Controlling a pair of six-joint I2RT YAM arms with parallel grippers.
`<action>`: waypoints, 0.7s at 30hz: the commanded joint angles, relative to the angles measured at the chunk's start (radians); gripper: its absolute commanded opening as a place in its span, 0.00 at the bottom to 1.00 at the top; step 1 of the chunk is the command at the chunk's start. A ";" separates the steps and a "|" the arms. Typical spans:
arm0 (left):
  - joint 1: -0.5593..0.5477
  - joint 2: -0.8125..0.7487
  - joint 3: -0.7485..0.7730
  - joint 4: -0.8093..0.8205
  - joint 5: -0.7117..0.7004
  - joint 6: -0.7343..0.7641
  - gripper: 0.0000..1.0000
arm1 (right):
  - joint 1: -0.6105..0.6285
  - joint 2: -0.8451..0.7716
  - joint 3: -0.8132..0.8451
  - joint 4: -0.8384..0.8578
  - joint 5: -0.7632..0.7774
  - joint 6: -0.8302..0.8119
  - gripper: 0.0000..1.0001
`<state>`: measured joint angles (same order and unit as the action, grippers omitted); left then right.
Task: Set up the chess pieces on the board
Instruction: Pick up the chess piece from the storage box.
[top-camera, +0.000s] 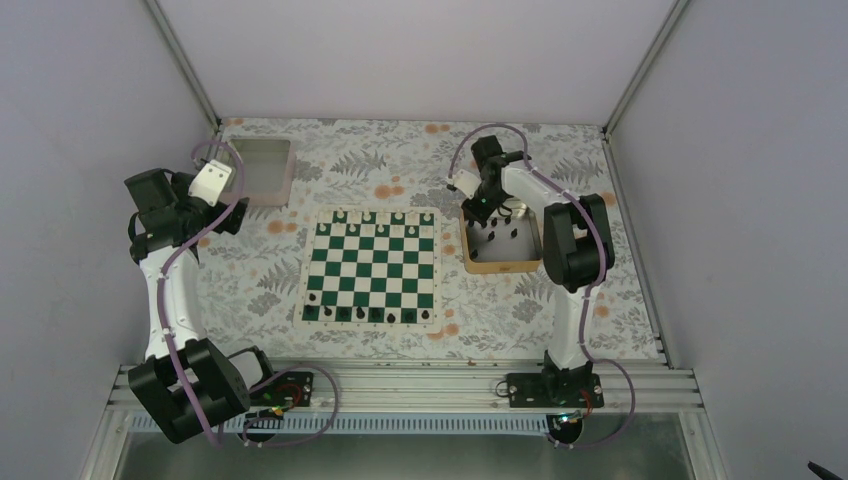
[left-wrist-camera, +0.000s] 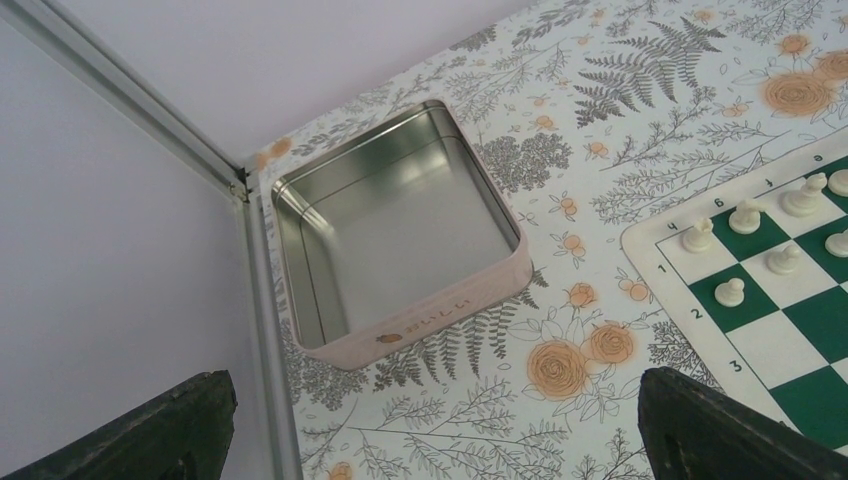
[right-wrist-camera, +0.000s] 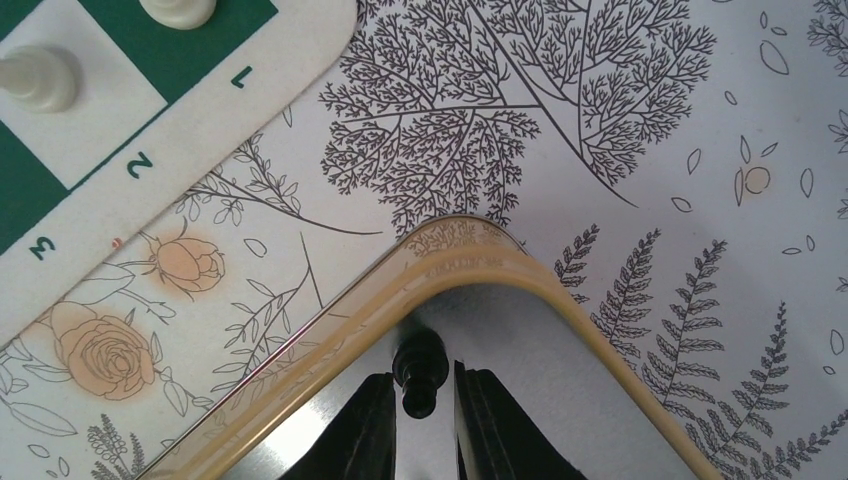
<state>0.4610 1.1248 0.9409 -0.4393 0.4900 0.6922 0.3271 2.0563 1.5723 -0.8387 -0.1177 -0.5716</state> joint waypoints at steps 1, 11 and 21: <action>0.006 -0.010 0.018 0.001 0.025 0.010 1.00 | 0.009 0.004 0.011 0.005 0.013 -0.010 0.19; 0.008 -0.019 0.013 -0.003 0.018 0.016 1.00 | 0.009 0.019 0.009 0.009 0.024 -0.010 0.20; 0.009 -0.018 0.010 -0.003 0.019 0.016 1.00 | 0.009 0.029 0.000 0.018 0.015 -0.009 0.20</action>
<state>0.4629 1.1233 0.9409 -0.4438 0.4900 0.6956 0.3271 2.0678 1.5723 -0.8333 -0.0998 -0.5739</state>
